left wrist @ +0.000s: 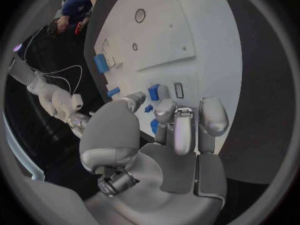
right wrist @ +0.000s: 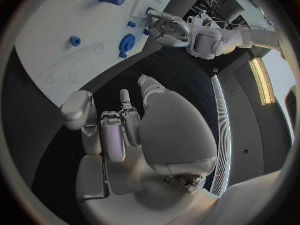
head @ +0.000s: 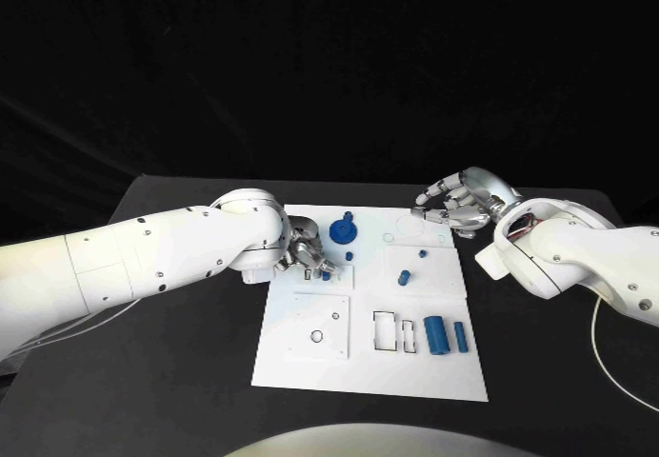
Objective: Assemble the parts on the task board
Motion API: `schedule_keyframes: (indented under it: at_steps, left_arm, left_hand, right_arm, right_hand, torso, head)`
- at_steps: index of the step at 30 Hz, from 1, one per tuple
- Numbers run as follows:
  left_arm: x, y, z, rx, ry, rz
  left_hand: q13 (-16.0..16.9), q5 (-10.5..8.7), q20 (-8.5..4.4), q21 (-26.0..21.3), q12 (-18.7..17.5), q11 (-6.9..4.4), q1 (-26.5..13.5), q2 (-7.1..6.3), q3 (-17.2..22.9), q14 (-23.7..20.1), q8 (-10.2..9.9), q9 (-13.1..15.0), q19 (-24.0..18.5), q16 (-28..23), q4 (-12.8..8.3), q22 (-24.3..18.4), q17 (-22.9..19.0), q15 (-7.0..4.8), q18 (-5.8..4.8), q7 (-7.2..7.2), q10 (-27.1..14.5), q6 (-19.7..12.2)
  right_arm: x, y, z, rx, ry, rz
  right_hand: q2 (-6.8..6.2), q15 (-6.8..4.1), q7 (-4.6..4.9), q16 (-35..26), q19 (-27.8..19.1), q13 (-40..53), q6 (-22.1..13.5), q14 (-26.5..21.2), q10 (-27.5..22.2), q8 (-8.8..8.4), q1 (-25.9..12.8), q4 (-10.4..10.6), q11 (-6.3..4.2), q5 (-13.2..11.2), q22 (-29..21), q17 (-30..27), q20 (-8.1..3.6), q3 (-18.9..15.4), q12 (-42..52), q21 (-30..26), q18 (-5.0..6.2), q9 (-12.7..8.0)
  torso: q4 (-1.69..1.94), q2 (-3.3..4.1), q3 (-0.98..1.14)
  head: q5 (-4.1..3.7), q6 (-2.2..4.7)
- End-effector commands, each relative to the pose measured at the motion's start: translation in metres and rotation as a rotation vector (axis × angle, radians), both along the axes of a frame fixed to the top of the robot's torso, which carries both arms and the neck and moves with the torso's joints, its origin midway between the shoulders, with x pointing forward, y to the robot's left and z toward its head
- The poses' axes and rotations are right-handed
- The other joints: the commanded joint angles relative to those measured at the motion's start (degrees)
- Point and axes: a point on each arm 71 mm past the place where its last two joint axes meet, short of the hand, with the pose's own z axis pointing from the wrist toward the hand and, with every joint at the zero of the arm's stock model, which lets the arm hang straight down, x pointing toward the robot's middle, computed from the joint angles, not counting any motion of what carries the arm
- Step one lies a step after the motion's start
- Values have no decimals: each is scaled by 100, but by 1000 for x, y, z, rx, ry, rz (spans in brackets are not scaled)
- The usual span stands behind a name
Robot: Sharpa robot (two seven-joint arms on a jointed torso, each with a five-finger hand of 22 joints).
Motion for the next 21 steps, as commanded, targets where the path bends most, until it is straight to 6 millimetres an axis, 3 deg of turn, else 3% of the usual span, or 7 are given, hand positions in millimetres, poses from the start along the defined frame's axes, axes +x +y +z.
schedule_keyframes:
  at_steps: [1, 6, 14, 15, 21]
  left_arm:
    - [0, -1, 2, -8, -12, 3]
    - [-1, 1, 6, -24, -21, 9]
    - [1, 12, 30, -96, -19, 50]
    - [2, 15, 33, -102, -19, 56]
    - [16, 29, 55, -103, -55, 83]
  left_hand:
    - [11, -34, 7, -7, 43, -3, -47, 18, -50, 401, -19, 9, 44, 27, 4, 4, 711, -24, -75, 4, 57, 51]
    - [-52, -68, 6, -14, 0, -3, -62, 7, -87, 400, -19, 14, 36, 25, 3, -12, 707, -27, -71, 6, 28, 40]
    - [-651, -32, 34, -154, -442, 65, 136, 13, -178, 386, -49, 63, -124, 6, -5, -279, 674, 16, -23, 91, -368, -262]
    - [-911, -28, 69, -240, -644, 132, 207, -2, -205, 349, -178, 19, -223, -49, -8, -437, 573, 64, -1, 176, -568, -509]
    - [-980, -19, 210, -278, -634, 305, 435, 9, -303, 328, -497, -188, -259, -60, -6, -473, 551, 217, 7, 373, -672, -877]
  right_arm:
    - [0, 1, 0, 0, -6, 9]
    - [0, 1, 0, 0, -7, 9]
    - [2, -2, -1, -2, -8, 2]
    - [2, -2, -1, -3, -9, 1]
    - [3, -4, -1, -5, -10, -4]
  right_hand:
    - [11, -29, -3, -21, -18, 491, -48, 452, -21, 34, -64, -9, -1, -8, -5, 870, -24, 34, -32, -15, 112, 6]
    - [6, -29, -2, -23, -18, 488, -55, 451, -23, 38, -78, -8, -1, -10, -4, 866, -24, 31, -35, -17, 112, 8]
    - [6, -29, -2, -23, -18, 488, -55, 451, -23, 38, -78, -8, -1, -10, -4, 866, -24, 31, -35, -17, 112, 8]
    - [6, -29, -2, -23, -18, 488, -55, 451, -23, 38, -78, -8, -1, -10, -4, 866, -24, 31, -35, -17, 112, 8]
    - [6, -29, -2, -23, -18, 488, -55, 451, -23, 38, -78, -8, -1, -10, -4, 866, -24, 31, -35, -17, 112, 8]
  torso:
    - [2, -6, 1]
    - [2, -5, -3]
    - [3, -19, 4]
    - [6, -17, 5]
    - [11, -5, 5]
  head:
    - [7, 6]
    - [8, 27]
    - [-4, 79]
    - [-2, 86]
    - [2, 127]
